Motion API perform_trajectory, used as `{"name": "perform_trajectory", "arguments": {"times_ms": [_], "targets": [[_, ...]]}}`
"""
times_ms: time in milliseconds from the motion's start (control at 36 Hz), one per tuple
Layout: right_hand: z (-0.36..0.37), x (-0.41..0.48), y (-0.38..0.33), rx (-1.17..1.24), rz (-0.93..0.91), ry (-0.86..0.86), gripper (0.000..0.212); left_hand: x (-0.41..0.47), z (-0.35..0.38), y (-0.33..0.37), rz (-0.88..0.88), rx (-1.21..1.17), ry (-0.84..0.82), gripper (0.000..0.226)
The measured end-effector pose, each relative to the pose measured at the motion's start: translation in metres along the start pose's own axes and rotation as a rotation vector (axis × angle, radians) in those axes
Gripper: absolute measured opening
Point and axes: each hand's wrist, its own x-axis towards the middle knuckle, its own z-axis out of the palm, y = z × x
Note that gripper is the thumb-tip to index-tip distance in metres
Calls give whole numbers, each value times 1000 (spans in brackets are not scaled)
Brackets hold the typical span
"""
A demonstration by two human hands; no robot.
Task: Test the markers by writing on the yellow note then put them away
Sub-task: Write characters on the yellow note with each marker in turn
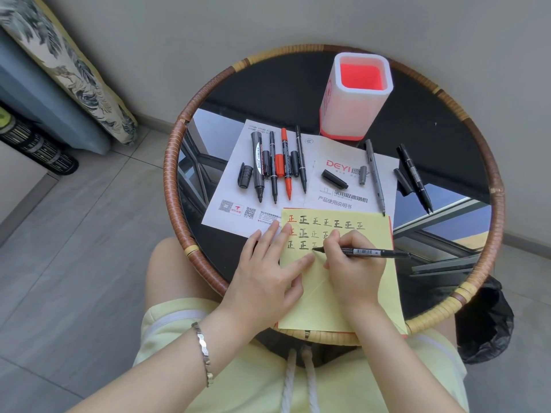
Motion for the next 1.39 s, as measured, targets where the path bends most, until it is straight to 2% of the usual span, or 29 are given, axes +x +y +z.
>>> {"name": "perform_trajectory", "arguments": {"times_ms": [111, 195, 389, 528, 667, 806, 861, 1000, 1139, 1306, 1389], "targets": [[1, -1, 0, 5, -24, -2, 39, 0, 0, 0, -3, -3, 4, 36], [2, -1, -2, -12, -42, 24, 33, 0, 0, 1, -5, -5, 3, 36], [1, -1, -5, -12, -10, 88, 31, 1, -1, 1, -5, -8, 6, 35], [-5, 4, -9, 40, 139, 95, 36, 1, -1, 1, 0, -4, -1, 36], [-21, 14, -21, 169, 289, 9, 22, 1, -1, 1, -1, -3, -4, 35], [-45, 41, -33, 109, 349, -188, 5, 1, 0, 1, -1, -10, -3, 35], [-53, 50, -42, 99, 348, -257, 11, 2, 0, 1, -2, -13, 0, 35], [-61, 81, -61, -293, 149, -354, 13, 1, 0, 0, -2, -16, -3, 35], [-47, 117, -67, -673, 70, -567, 22, 1, -1, 0, -6, -22, -9, 35], [-19, 134, -57, -842, 65, -534, 37, 1, -1, 0, 3, -20, 2, 34], [-12, 133, -48, -908, 64, -502, 32, 1, -1, 0, 6, -20, 1, 34]]}}
